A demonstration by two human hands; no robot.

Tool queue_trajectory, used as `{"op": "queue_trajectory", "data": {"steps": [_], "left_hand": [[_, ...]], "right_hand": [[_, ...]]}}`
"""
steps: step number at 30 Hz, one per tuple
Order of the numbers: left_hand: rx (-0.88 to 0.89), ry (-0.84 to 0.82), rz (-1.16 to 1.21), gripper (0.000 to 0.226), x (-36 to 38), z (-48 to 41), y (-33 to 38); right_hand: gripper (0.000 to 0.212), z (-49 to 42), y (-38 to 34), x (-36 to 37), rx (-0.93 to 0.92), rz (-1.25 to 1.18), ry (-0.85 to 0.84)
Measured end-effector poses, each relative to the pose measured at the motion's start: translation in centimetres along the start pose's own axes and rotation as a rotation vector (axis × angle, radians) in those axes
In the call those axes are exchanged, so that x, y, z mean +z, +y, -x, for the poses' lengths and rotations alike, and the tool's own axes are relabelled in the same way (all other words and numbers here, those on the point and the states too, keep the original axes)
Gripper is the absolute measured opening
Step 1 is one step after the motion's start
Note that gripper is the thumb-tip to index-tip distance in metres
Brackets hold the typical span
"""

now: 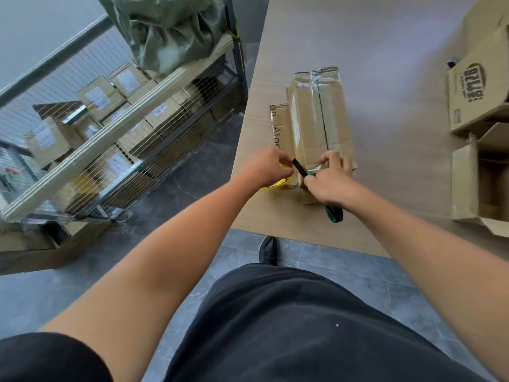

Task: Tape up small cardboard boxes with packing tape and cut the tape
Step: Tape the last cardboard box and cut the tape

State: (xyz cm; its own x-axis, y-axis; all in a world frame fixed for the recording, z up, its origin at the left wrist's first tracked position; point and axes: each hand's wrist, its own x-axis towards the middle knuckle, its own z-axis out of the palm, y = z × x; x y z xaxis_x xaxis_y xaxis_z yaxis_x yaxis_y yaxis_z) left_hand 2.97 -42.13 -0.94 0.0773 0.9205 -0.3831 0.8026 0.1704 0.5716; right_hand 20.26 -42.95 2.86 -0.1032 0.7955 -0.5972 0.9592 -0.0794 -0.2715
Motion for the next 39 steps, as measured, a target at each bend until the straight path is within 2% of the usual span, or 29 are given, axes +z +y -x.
{"op": "queue_trajectory", "data": {"steps": [3, 7, 12, 15, 17, 19, 23, 28, 31, 33, 36, 39], "left_hand": [[-0.024, 0.058, -0.025, 0.024, 0.2, 0.2, 0.2], [0.004, 0.096, -0.117, 0.015, 0.2, 0.7, 0.5], [0.127, 0.123, -0.328, 0.007, 0.0, 1.2, 1.0], [0.009, 0.175, -0.439, 0.01, -1.5, 1.2, -0.8], [-0.072, 0.216, -0.373, 0.015, -2.8, 1.4, -2.6], [-0.054, 0.223, -0.304, 0.017, -3.2, 2.0, -3.5], [-0.082, 0.235, -0.208, 0.04, -2.4, 4.2, -3.2], [-0.126, 0.331, -0.162, 0.019, 0.2, 7.5, -2.8], [-0.147, 0.388, -0.124, 0.02, 0.8, 9.7, -2.7], [-0.152, 0.445, -0.094, 0.023, 1.0, 11.1, -2.8], [-0.167, 0.521, -0.064, 0.022, 1.4, 12.8, -3.2], [-0.177, 0.582, -0.09, 0.02, 2.1, 13.7, -3.7]], "right_hand": [[0.04, -0.1, -0.4, -0.1, 0.043, -0.027, -0.002], [0.049, 0.0, -0.9, -0.1, 0.033, 0.05, 0.006], [0.068, 0.3, -0.9, 0.0, 0.017, 0.179, -0.057], [0.075, 0.7, -0.3, 0.3, 0.008, 0.219, -0.106], [0.07, 0.9, -0.2, 0.0, -0.017, 0.201, -0.134], [0.059, 1.1, -0.4, -0.7, -0.066, 0.188, -0.15], [0.042, 2.0, 0.5, -1.6, -0.143, -0.03, -0.076], [0.039, 4.9, 3.5, -0.5, -0.278, -0.132, 0.101], [0.044, 7.0, 4.4, 0.8, -0.318, -0.19, 0.209], [0.035, 8.1, 4.6, 1.9, -0.358, -0.21, 0.232], [0.03, 9.1, 4.9, 3.8, -0.398, -0.214, 0.185], [0.029, 9.4, 4.8, 5.8, -0.399, -0.367, 0.043]]}}
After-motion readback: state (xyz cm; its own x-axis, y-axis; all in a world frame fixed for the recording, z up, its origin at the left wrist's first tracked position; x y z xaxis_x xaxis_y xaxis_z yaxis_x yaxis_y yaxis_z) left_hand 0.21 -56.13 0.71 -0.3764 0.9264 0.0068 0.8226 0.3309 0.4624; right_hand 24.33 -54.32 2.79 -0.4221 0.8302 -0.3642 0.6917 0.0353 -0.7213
